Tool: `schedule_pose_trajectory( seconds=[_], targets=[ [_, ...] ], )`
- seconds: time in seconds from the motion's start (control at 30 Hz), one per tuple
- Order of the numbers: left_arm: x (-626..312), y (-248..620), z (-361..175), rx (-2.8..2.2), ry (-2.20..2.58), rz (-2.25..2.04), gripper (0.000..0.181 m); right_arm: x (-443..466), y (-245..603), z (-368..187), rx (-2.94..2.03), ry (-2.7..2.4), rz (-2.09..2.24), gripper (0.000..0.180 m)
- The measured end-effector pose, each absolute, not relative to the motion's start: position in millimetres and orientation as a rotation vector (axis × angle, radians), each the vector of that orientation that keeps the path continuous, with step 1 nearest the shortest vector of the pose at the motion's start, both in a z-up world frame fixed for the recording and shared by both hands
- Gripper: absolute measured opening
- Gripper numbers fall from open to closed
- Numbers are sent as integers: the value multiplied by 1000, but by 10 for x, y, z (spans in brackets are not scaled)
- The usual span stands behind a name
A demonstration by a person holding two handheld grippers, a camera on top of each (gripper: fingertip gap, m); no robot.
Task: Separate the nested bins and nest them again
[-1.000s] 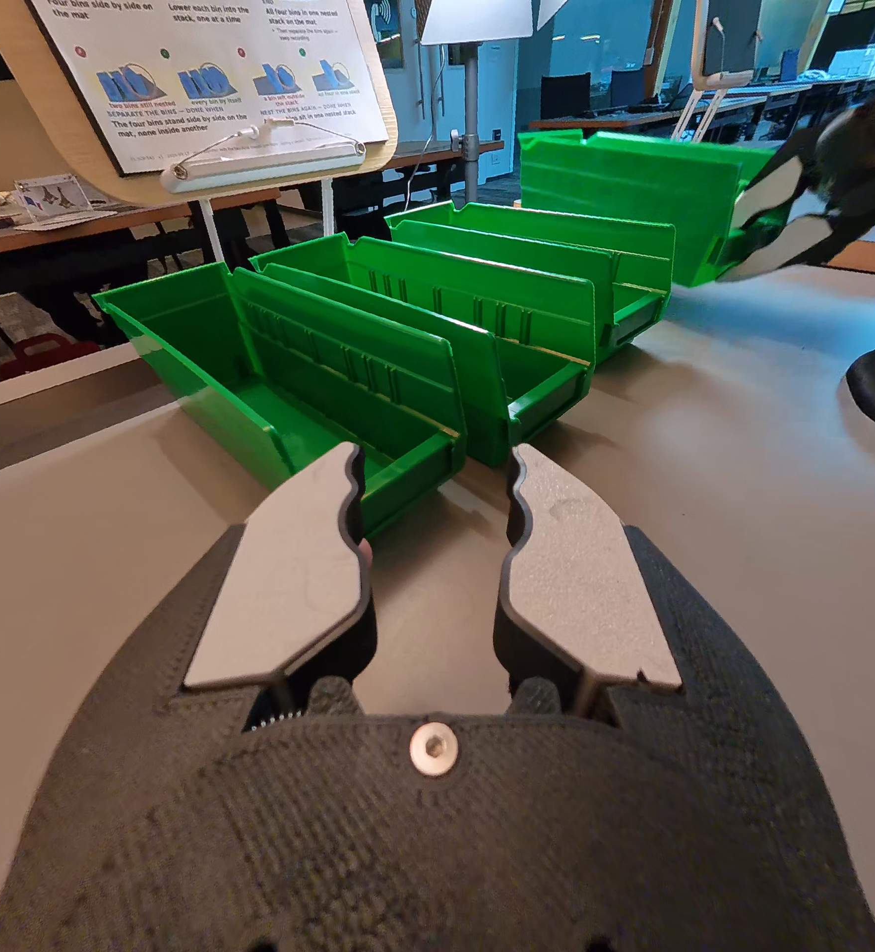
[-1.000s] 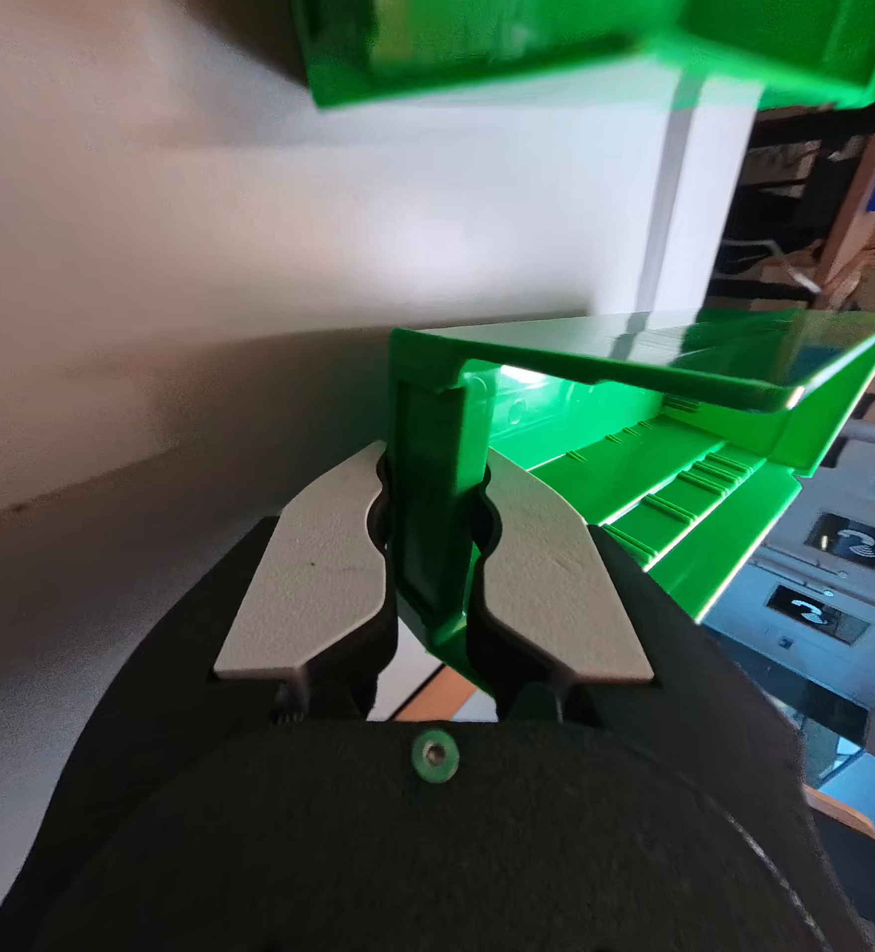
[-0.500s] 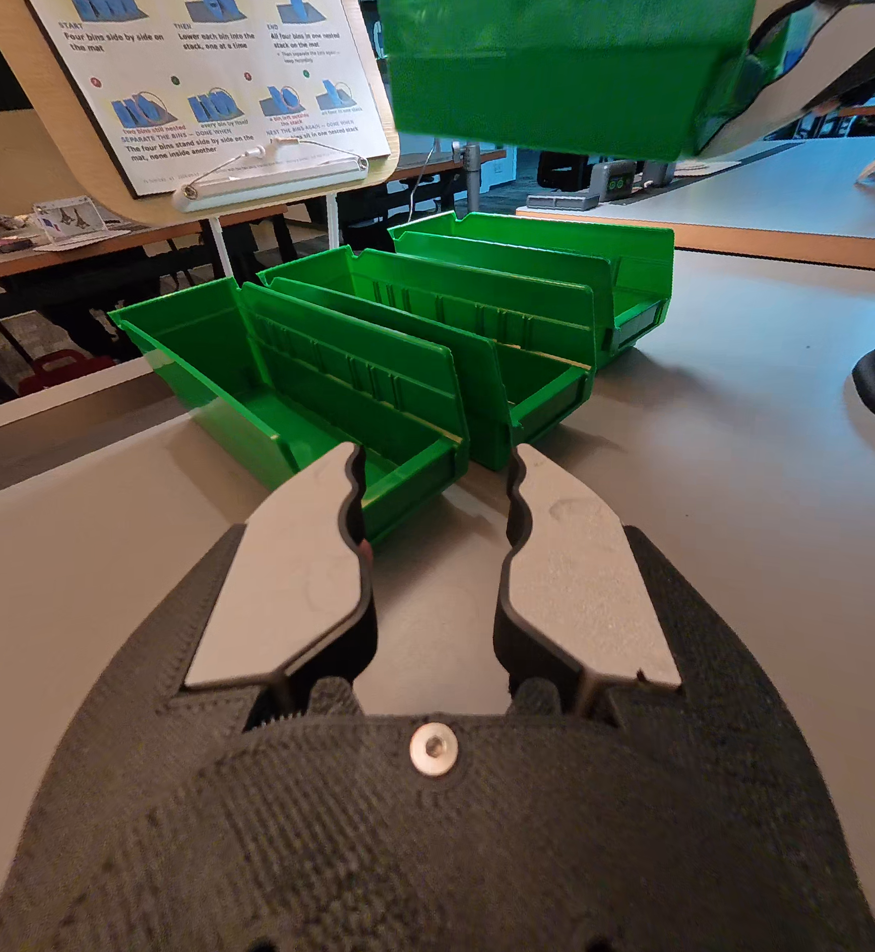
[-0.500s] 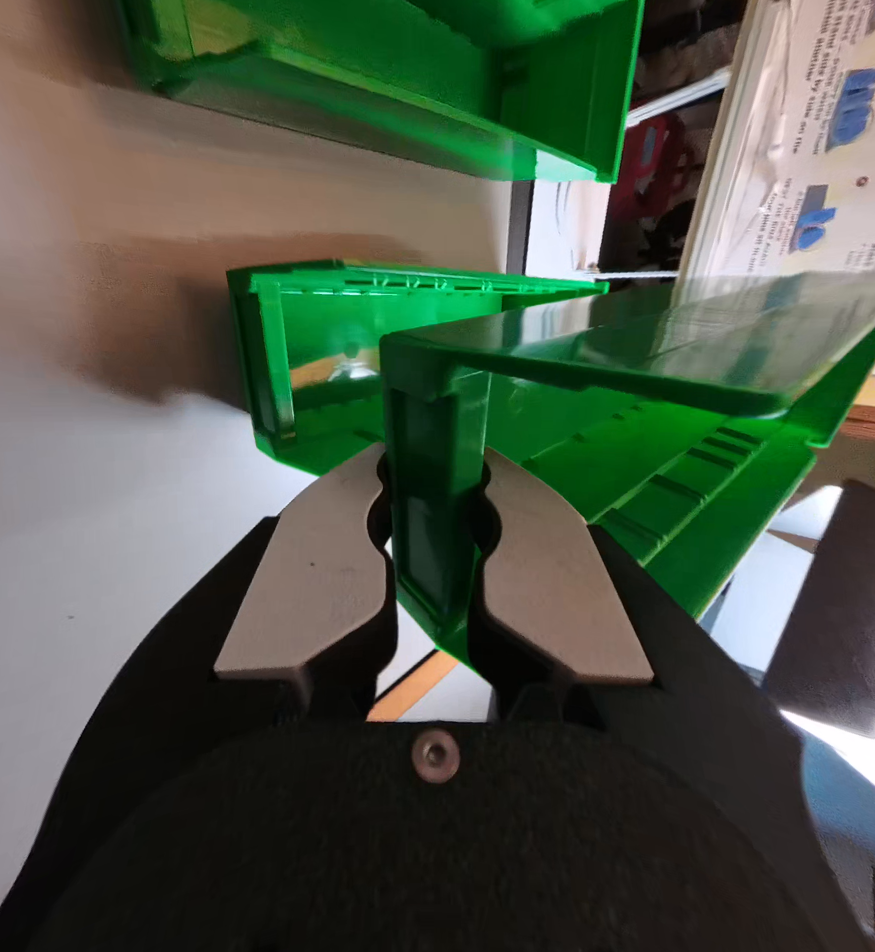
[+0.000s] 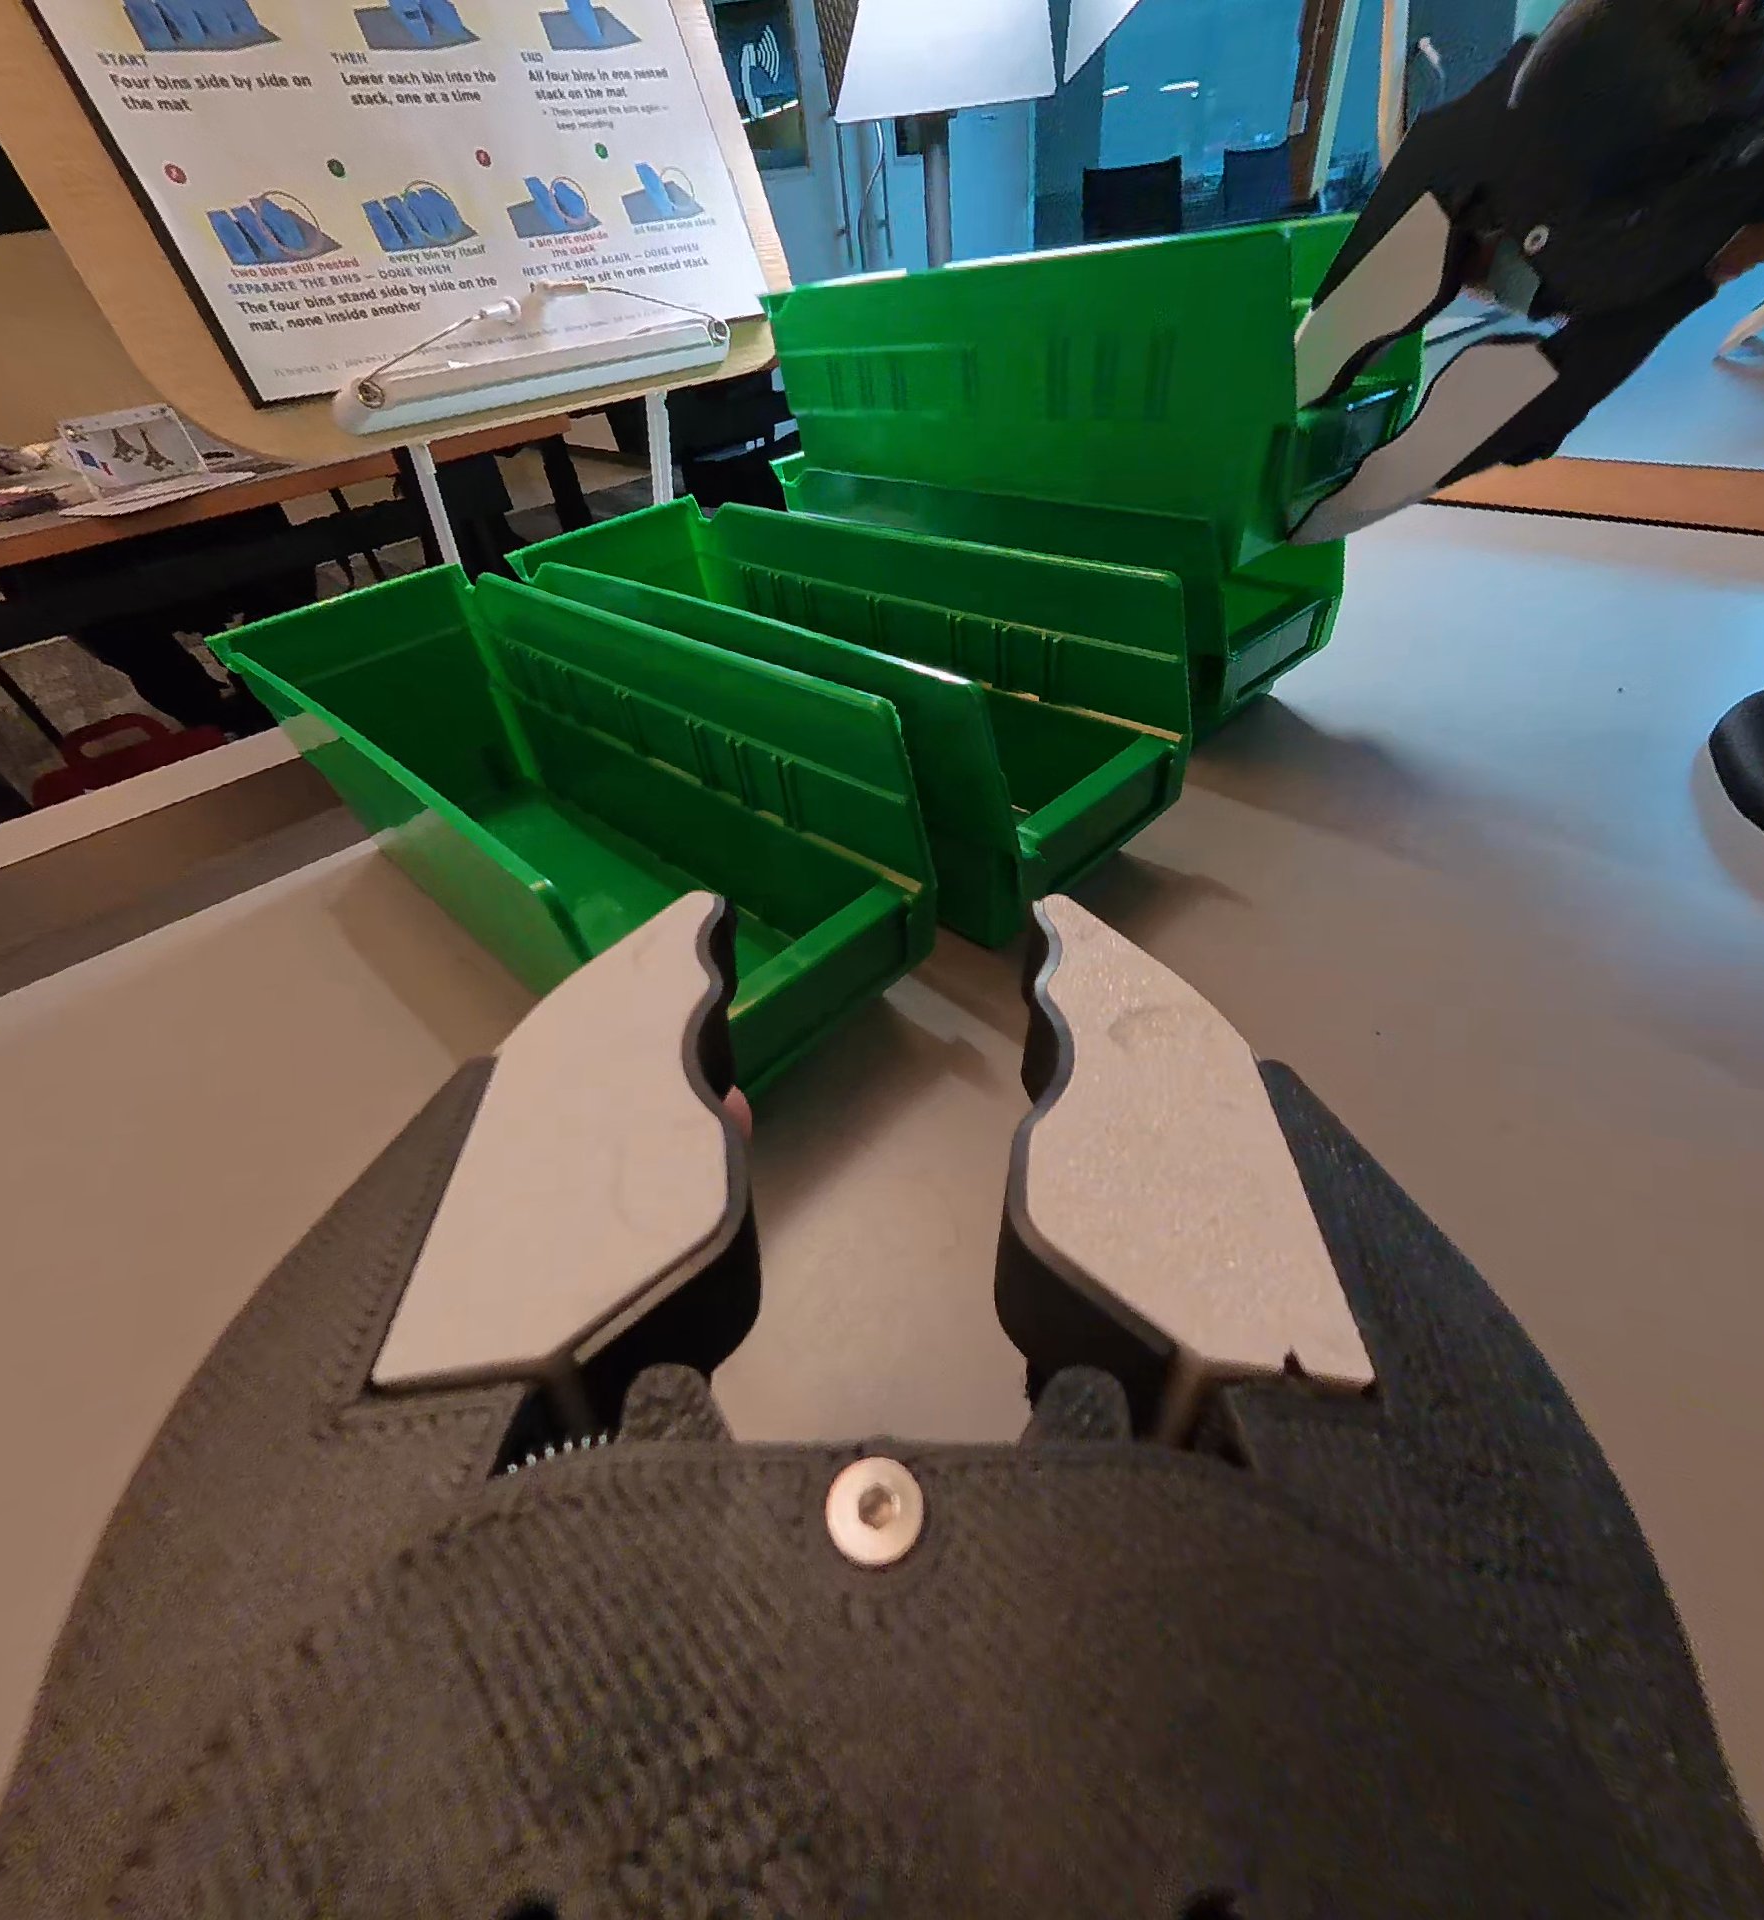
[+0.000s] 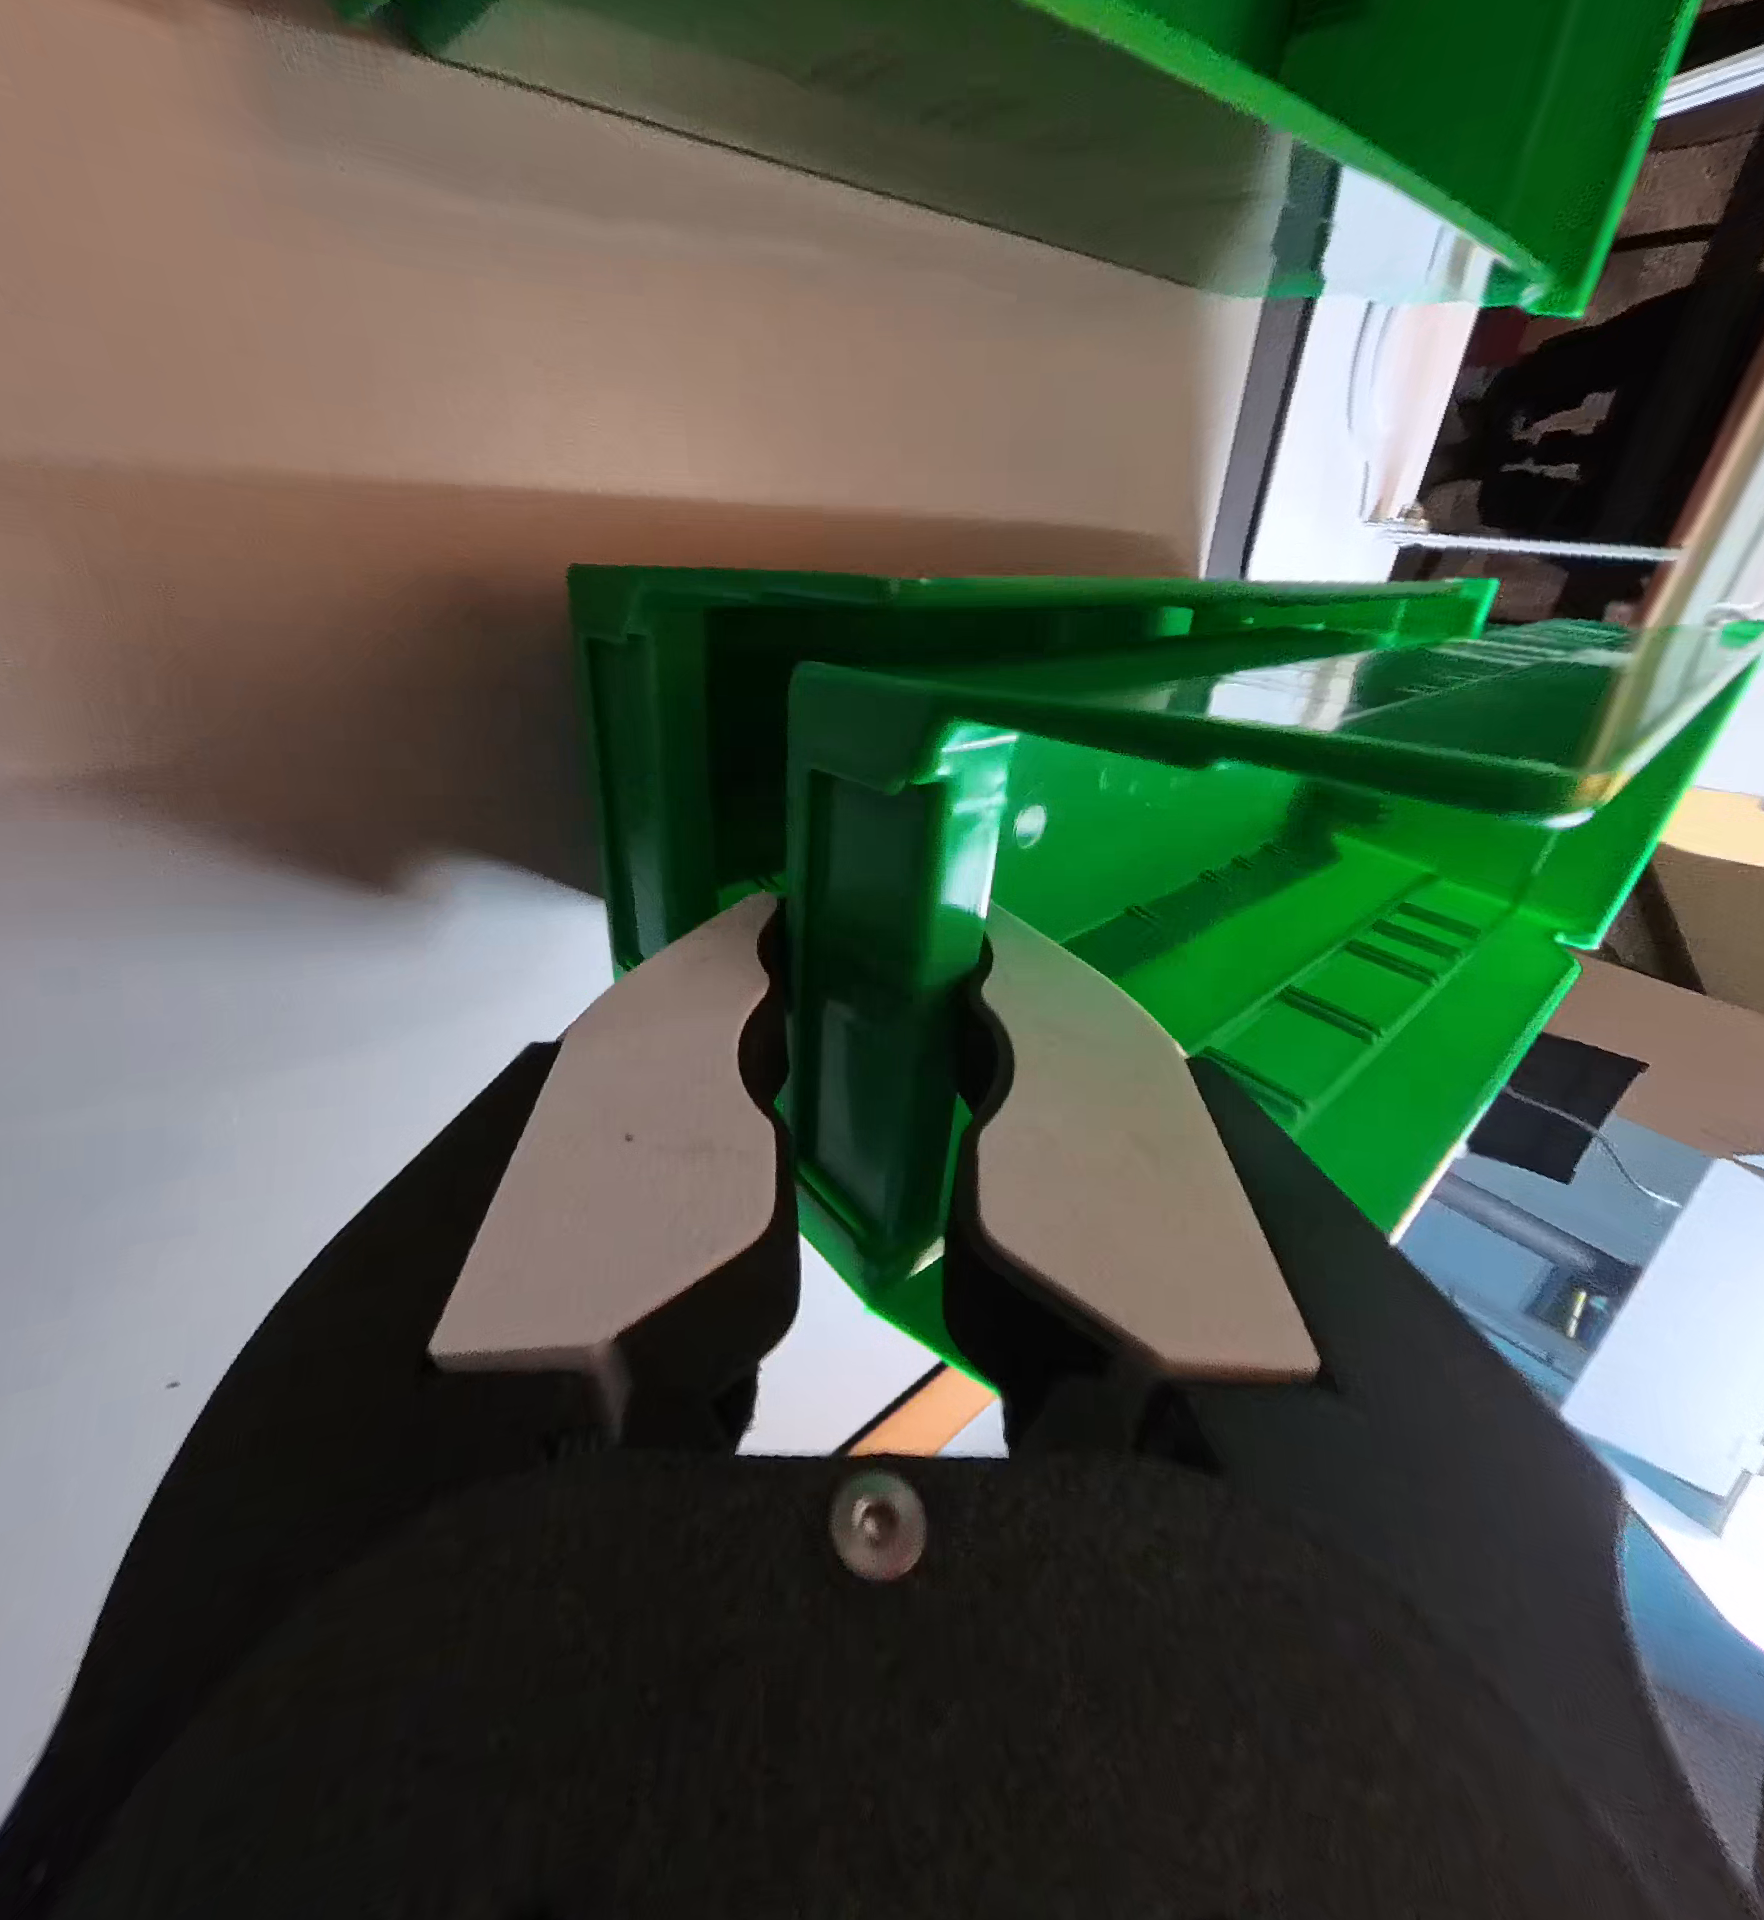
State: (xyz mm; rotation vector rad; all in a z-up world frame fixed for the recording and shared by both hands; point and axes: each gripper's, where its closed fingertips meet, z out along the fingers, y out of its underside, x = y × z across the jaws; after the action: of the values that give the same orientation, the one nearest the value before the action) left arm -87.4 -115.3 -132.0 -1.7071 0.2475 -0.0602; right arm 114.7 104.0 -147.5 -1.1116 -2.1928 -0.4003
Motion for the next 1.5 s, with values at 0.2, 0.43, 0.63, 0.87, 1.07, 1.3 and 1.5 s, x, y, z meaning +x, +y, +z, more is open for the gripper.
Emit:
schedule_pose_trajectory(
  seconds=[0.2,0.43,0.63,0.87,1.07,1.3,1.5],
  targets=[
    [-882,-1154,-1320,-1707,244,-62,53,1128,1055,-1723,-1113,-2229,-389,30],
    [-882,-1157,-1318,-1707,244,-61,53,1084,1035,-1726,-1077,-2202,-344,31],
    [-878,-1158,-1321,-1708,245,-61,53,1094,935,-1511,-1087,-2135,-258,40],
    [-869,-1153,-1331,-1711,247,-62,53,1160,633,-1244,-1127,-1926,16,41],
    [-844,-1142,-1362,-1722,259,-58,53,1011,113,-1361,-1101,-1868,221,42],
    [-848,-1139,-1364,-1722,255,-62,53,628,-356,-1635,-1053,-1777,382,46],
    [-808,-1127,-1390,-1731,273,-58,53,298,-419,-1937,-997,-1921,144,51]
  ],
)
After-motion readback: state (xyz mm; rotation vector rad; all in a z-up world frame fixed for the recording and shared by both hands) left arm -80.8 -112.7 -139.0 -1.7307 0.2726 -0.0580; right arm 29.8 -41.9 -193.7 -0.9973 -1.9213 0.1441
